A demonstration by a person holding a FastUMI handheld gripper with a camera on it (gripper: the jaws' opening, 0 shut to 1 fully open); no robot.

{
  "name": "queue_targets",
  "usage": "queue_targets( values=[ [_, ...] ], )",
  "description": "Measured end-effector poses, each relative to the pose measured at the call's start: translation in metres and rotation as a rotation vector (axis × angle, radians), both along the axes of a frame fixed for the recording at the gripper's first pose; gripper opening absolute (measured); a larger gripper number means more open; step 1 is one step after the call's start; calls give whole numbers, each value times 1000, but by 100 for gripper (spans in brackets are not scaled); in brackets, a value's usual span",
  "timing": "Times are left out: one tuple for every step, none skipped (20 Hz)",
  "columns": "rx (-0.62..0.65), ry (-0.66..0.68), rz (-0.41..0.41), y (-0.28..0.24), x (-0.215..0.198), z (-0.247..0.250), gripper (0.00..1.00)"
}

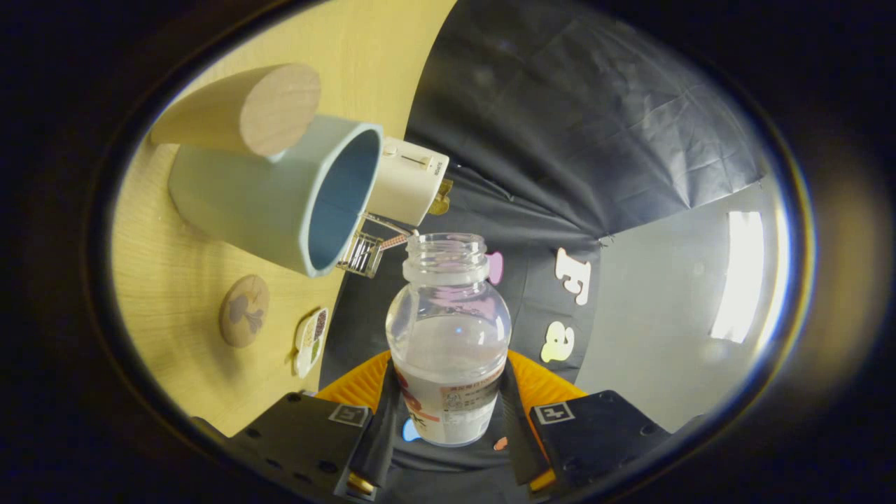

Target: Take the bottle from table, then pour the juice into the cup, finally place the bottle on the coaster

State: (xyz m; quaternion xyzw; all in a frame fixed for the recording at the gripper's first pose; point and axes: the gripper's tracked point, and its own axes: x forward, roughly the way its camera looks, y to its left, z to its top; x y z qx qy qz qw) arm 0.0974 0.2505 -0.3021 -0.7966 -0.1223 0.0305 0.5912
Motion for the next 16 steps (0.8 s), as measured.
queue_targets(
  values=[
    [-6, -6, 3, 1, 0, 2, 70],
    [-11, -10, 6, 1, 0, 3, 70],
    [-16, -11, 7, 2, 2, 2, 70],
    [-21, -16, 10, 3, 2, 3, 70],
    [-29, -23, 14, 5, 1, 4, 70],
    [-39, -30, 18, 6, 0, 5, 70],
    [-47, -34, 21, 6, 0, 5, 70],
    [-53, -36, 24, 6, 0, 4, 70],
    [-59, -41, 27, 7, 0, 5, 70],
    [-67, -46, 30, 7, -1, 5, 70],
    [-75, -52, 34, 7, -2, 6, 70],
    [-82, -57, 39, 9, -2, 7, 70],
    [-87, -63, 43, 10, 0, 8, 70],
    [-88, -66, 46, 10, 0, 9, 70],
    [-89, -69, 50, 10, 1, 9, 70],
    [-90, -72, 53, 11, 0, 10, 70]
  ],
)
